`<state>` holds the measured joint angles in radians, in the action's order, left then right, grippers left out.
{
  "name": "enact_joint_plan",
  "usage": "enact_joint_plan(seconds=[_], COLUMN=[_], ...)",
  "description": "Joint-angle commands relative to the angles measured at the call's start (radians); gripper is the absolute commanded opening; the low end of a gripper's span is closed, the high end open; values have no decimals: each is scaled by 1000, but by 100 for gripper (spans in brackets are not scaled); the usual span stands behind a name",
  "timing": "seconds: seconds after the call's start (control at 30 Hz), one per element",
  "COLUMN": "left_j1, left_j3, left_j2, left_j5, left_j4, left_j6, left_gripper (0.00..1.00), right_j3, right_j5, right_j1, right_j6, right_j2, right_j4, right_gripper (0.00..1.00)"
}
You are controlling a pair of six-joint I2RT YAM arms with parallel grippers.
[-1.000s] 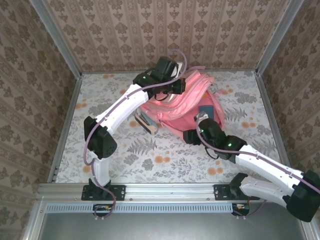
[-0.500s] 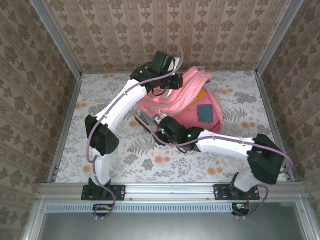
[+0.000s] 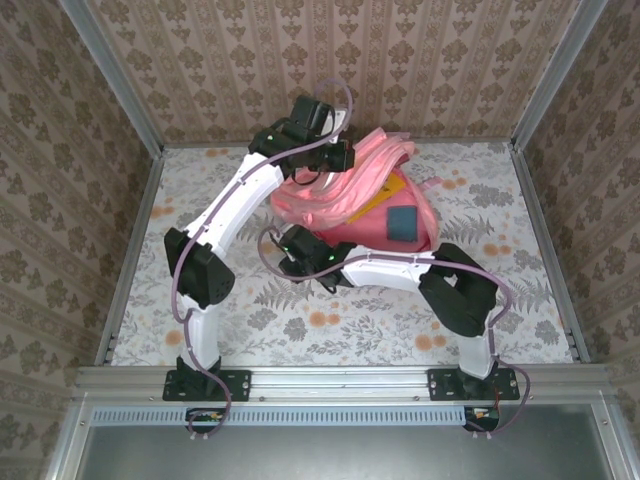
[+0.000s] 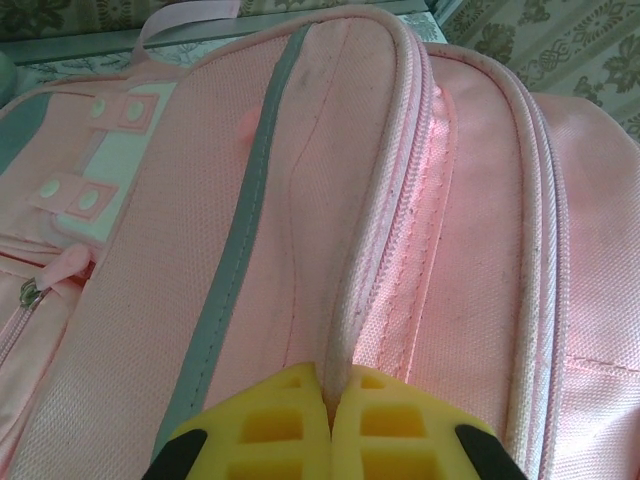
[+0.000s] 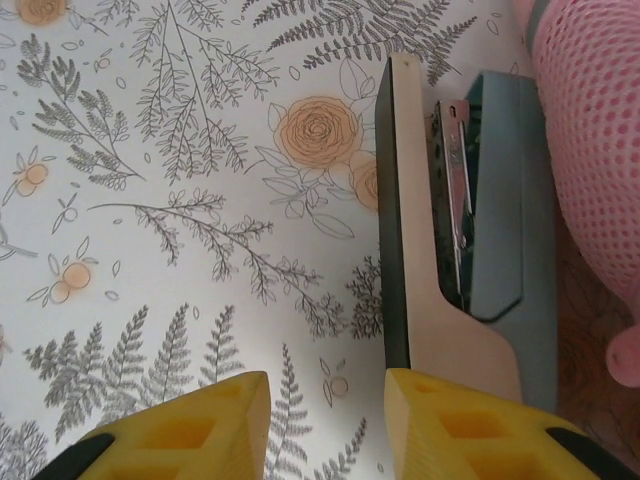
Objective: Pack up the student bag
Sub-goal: Move the student bag to the top-center of the table.
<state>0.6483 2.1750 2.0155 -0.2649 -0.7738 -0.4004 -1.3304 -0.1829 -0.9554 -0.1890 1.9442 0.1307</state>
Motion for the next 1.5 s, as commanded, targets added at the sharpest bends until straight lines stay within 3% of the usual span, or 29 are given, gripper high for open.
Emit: enact_joint_plan(seconds=[0.0,0.57,0.67,0.93,1.03,1.37,1.47], left_j1=[-30,-78,-88,-95,-96,-96,-96], left_j3=[50,-2,-16,-40,-44,-87,-102], left_j2=[-2,-29,-35,-49,-51,-73,-80], left_j5=[16,-10,-16,-14,-16,-22,-22], left_j4=[75,87,93,101,100,116,121], left_j6=[14,23,15,16,15,10,7], left_gripper=[0,0,0,0,0,0,0], right_j3=[-63,-220,-213,-99,-44,179,192], right_j5=[-38,73,85,69,62,31,29], right_j1=[17,78,74,62,52,11,9], right_j6=[3,11,13,-7,-25,-85,-78], right_j2=[54,219,218,120,62,-108,-111], right_j4=[13,88,99,76,72,61,67], right_gripper=[34,33,22,15,6,8,15])
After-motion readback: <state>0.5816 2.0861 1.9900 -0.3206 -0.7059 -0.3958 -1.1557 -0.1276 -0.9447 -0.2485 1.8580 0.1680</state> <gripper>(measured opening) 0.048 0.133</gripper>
